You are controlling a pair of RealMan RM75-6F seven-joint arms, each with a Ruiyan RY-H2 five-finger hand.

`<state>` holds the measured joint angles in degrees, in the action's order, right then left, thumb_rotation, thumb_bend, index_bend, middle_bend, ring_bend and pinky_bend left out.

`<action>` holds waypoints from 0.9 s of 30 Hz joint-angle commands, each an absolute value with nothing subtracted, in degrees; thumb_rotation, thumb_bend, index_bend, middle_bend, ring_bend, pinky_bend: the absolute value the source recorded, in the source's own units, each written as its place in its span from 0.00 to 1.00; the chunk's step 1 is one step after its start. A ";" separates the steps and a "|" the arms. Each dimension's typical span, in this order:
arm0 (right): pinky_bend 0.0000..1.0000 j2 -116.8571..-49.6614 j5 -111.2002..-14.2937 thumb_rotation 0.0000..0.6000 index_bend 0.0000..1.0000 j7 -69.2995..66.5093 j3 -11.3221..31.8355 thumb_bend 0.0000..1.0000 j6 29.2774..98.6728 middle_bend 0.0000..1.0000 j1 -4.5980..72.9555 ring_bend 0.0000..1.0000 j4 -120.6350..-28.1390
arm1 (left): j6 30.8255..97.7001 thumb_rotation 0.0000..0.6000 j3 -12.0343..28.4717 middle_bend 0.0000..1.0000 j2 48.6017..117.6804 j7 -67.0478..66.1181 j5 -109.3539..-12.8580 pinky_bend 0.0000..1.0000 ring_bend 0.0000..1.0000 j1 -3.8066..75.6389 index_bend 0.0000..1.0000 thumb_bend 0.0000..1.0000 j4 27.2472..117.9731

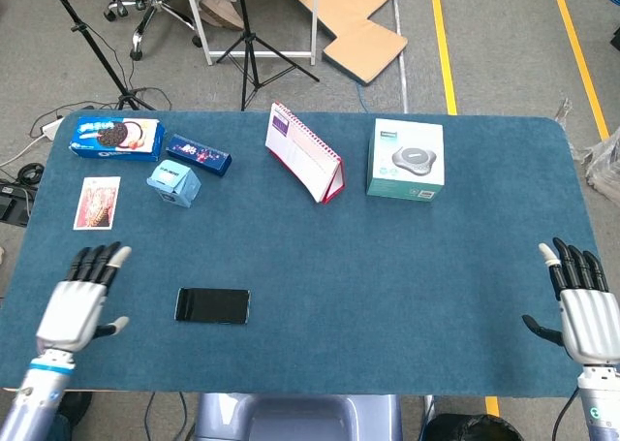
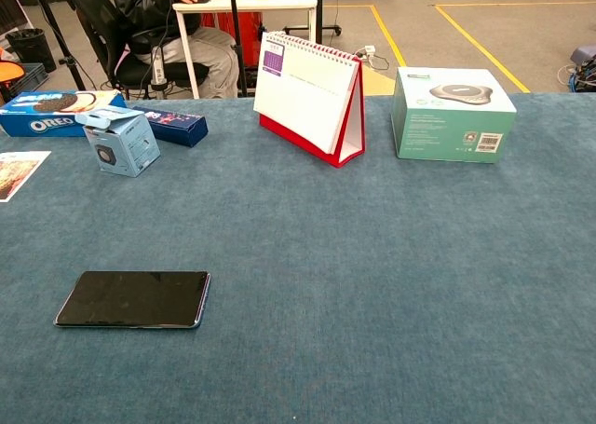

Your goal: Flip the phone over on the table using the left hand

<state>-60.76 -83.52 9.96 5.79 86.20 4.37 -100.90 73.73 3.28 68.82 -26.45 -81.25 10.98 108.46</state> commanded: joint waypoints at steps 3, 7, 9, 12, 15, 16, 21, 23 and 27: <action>0.00 -60.94 -82.89 1.00 0.03 10.01 5.91 0.00 85.69 0.00 4.56 0.00 -100.42 | 65.50 1.00 6.68 0.03 78.40 -43.79 -67.37 0.00 0.00 19.99 0.00 0.01 111.56; 0.00 -60.96 -82.26 1.00 0.03 9.68 6.07 0.00 85.37 0.00 4.64 0.00 -100.01 | 66.05 1.00 7.66 0.07 84.20 -52.58 -58.42 0.00 0.00 23.66 0.08 0.02 112.46; 0.00 -60.97 -82.01 1.00 0.03 9.60 6.11 0.00 85.21 0.00 4.67 0.00 -99.83 | 66.46 1.00 7.51 0.08 86.25 -56.56 -55.04 0.00 0.00 25.43 0.10 0.03 112.17; 0.00 -61.03 -81.71 1.00 0.03 9.60 6.16 0.00 84.98 0.00 4.75 0.00 -99.68 | 67.92 1.00 7.42 0.10 88.84 -61.15 -51.04 0.00 0.00 27.63 0.10 0.04 111.92; 0.00 -61.13 -81.62 1.00 0.03 9.84 6.14 0.00 84.82 0.00 4.84 0.00 -99.67 | 68.47 1.00 6.93 0.12 91.13 -64.21 -47.29 0.00 0.00 29.80 0.11 0.05 111.56; 0.00 -61.15 -81.62 1.00 0.03 9.92 6.12 0.00 84.82 0.00 4.85 0.00 -99.68 | 68.53 1.00 6.79 0.12 91.63 -65.09 -46.09 0.00 0.00 30.48 0.11 0.06 111.47; 0.00 -61.23 -81.52 1.00 0.03 10.30 6.05 0.00 84.88 0.00 4.79 0.00 -99.68 | 69.91 1.00 6.46 0.14 93.89 -68.67 -42.63 0.00 0.00 33.18 0.12 0.07 110.64; 0.00 -61.26 -81.47 1.00 0.03 10.46 6.04 0.00 84.86 0.00 4.80 0.00 -99.67 | 70.43 1.00 6.15 0.14 95.07 -69.64 -42.47 0.00 0.00 34.03 0.12 0.07 109.77; 0.00 -61.39 -81.28 1.00 0.03 10.89 5.99 0.00 84.70 0.00 4.85 0.00 -99.62 | 70.45 1.00 5.48 0.14 96.61 -70.87 -41.73 0.00 0.00 35.95 0.12 0.07 107.90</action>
<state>-61.37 -81.30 10.86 6.00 84.72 4.84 -99.64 70.45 5.77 96.17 -70.54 -41.97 35.37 108.46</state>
